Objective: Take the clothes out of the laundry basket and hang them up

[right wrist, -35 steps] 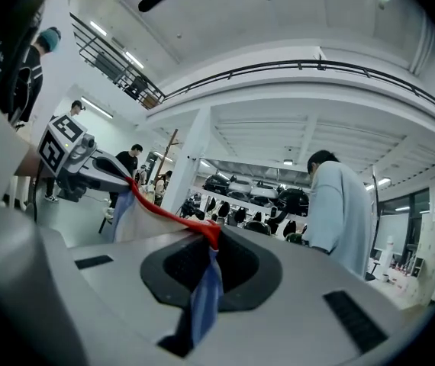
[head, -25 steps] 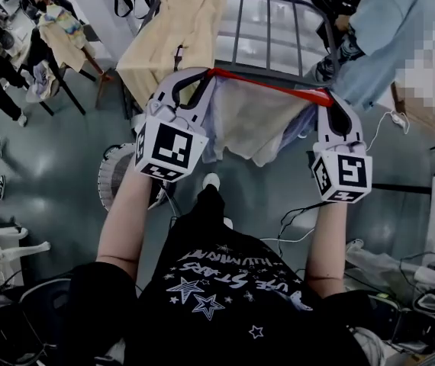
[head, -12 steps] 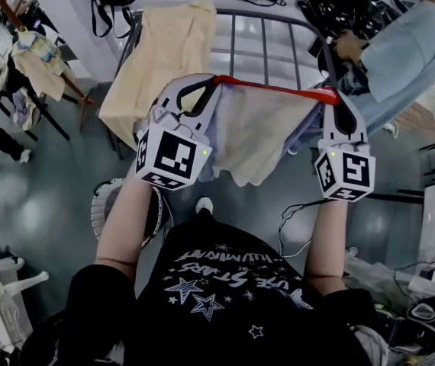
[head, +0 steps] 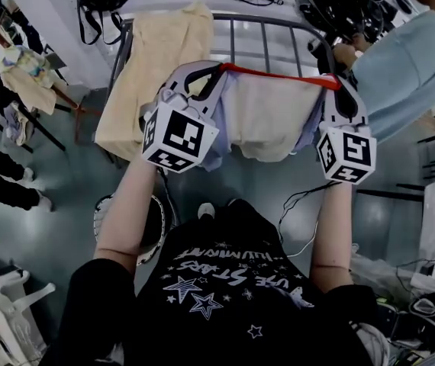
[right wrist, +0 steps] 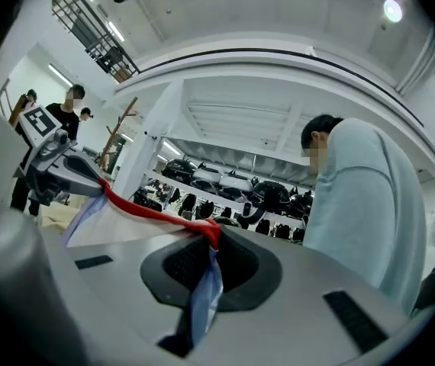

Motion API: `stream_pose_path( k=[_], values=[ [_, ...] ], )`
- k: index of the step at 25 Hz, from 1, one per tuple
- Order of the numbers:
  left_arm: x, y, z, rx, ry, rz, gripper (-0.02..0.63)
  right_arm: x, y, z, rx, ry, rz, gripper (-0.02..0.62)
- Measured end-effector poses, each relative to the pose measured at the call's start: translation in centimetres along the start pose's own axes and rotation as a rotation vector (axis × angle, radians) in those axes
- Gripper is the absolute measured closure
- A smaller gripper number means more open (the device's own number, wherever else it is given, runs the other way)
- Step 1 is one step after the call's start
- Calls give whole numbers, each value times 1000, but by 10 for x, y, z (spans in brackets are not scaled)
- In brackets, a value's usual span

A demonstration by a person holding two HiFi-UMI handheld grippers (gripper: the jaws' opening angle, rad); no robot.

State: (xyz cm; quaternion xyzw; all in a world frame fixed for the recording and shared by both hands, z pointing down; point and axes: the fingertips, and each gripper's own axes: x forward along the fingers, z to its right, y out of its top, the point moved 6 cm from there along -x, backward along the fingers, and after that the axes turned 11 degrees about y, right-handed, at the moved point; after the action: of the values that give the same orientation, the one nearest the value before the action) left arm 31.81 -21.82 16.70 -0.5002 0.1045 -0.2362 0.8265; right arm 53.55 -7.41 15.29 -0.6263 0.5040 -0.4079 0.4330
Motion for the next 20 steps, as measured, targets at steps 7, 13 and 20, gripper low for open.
stream_pose_path(
  k=[7,13,20],
  values=[
    [47,-18,-23,-1,41,-36,577,68,-5,21,-33,38,-6,577],
    [91,-22,-65,-18,128,-50,577,140,12,35,-66,84,44,577],
    [155,-28,-100,-22,145,-73,577,221,10,65,-62,74,-7,577]
  ],
)
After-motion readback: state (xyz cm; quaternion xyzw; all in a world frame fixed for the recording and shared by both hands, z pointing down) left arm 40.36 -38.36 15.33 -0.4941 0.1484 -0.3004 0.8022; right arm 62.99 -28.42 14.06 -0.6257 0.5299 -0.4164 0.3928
